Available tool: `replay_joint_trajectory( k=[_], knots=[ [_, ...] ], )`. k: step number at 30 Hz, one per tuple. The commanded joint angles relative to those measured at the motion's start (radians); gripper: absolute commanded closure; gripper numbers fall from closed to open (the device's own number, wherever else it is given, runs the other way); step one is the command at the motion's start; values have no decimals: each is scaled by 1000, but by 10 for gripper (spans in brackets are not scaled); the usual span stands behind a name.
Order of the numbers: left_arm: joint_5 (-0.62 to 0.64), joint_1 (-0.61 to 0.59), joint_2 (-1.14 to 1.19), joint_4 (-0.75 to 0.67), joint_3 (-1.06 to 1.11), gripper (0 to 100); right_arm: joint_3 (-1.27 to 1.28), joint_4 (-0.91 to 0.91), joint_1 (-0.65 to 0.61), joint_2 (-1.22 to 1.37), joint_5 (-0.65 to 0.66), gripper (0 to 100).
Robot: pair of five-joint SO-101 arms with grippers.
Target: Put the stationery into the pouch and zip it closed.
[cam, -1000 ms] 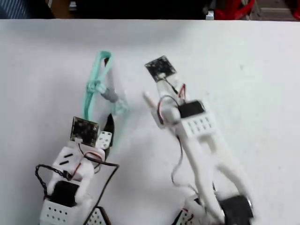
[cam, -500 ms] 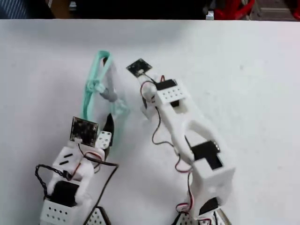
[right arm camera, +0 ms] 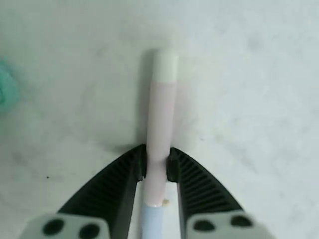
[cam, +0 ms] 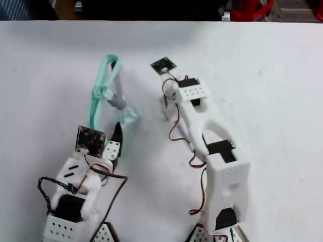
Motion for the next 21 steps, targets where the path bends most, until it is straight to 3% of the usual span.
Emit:
replay_joint_trajectory(
  k=[1, 8, 17, 21],
  knots=[
    [2, -13, -7, -25, -12, 924, -15, 24, 44, -85, 2, 981],
    [2, -13, -7, -25, -8, 924, 101, 41, 59, -375, -41, 981],
    [2, -12, -7, -25, -8, 924, 123, 188, 45, -980, -40, 981],
    [-2, 54, -7, -17, -5, 922, 100, 194, -12, -1214, -40, 981]
  ],
)
